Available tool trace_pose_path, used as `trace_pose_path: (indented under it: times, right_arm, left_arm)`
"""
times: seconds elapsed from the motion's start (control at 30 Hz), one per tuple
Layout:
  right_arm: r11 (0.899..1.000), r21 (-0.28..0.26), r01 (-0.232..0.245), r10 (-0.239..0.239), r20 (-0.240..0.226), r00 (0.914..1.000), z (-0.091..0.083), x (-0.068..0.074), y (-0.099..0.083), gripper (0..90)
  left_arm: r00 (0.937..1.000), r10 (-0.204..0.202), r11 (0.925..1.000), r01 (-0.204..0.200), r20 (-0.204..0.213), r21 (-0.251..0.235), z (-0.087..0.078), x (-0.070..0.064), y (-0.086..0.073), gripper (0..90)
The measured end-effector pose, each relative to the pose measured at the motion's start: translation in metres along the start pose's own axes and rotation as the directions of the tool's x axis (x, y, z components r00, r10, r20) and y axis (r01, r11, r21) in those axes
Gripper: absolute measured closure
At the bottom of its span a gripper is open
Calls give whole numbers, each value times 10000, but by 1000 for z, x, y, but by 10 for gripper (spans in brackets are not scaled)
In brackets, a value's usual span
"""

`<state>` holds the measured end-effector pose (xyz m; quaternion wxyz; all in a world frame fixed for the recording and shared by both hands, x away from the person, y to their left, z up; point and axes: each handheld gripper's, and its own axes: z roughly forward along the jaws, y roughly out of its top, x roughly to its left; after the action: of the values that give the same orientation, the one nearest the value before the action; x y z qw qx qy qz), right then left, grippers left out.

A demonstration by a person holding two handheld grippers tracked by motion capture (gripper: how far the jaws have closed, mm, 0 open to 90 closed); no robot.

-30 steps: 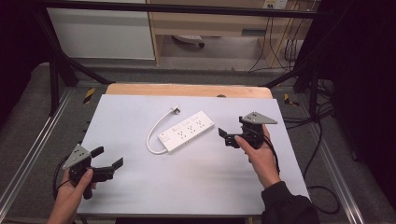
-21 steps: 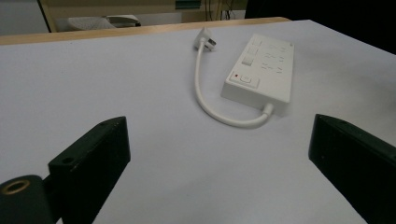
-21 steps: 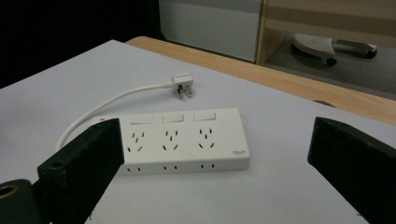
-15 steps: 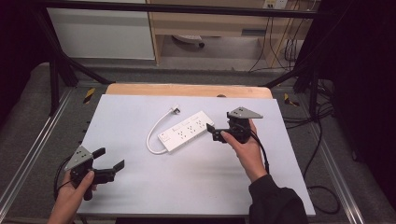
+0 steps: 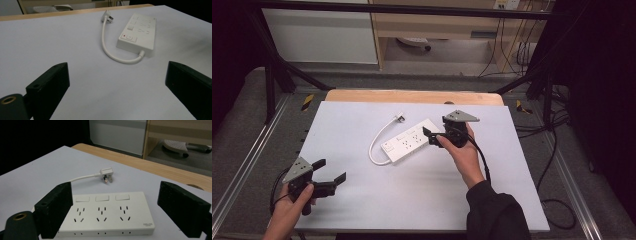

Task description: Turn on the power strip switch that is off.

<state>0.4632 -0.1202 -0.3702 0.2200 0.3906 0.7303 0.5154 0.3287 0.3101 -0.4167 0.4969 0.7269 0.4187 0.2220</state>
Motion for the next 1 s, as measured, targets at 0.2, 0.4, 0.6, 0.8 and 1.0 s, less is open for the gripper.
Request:
trace_pose_path:
  times: [0.2,0.4,0.6,0.8,1.0]
  right_arm:
    - [10000,-25,63,-63,33,10000,10,2,3,194]
    - [10000,-83,15,-14,124,9999,22,2,1,265]
    - [9999,-26,-170,171,161,9997,34,2,0,323]
    - [9981,-125,-608,608,-33,9981,42,0,3,388]
    - [9976,-200,-667,667,-16,9978,48,2,4,483]
  left_arm:
    - [10000,52,10000,-52,4,-27,0,0,1,55]
    - [10000,44,10000,-44,-7,2,0,0,0,56]
    - [10000,-32,10000,32,30,8,0,0,0,58]
    - [10000,-29,10000,29,0,1,1,1,0,58]
    - [10000,-89,10000,89,43,13,1,1,0,58]
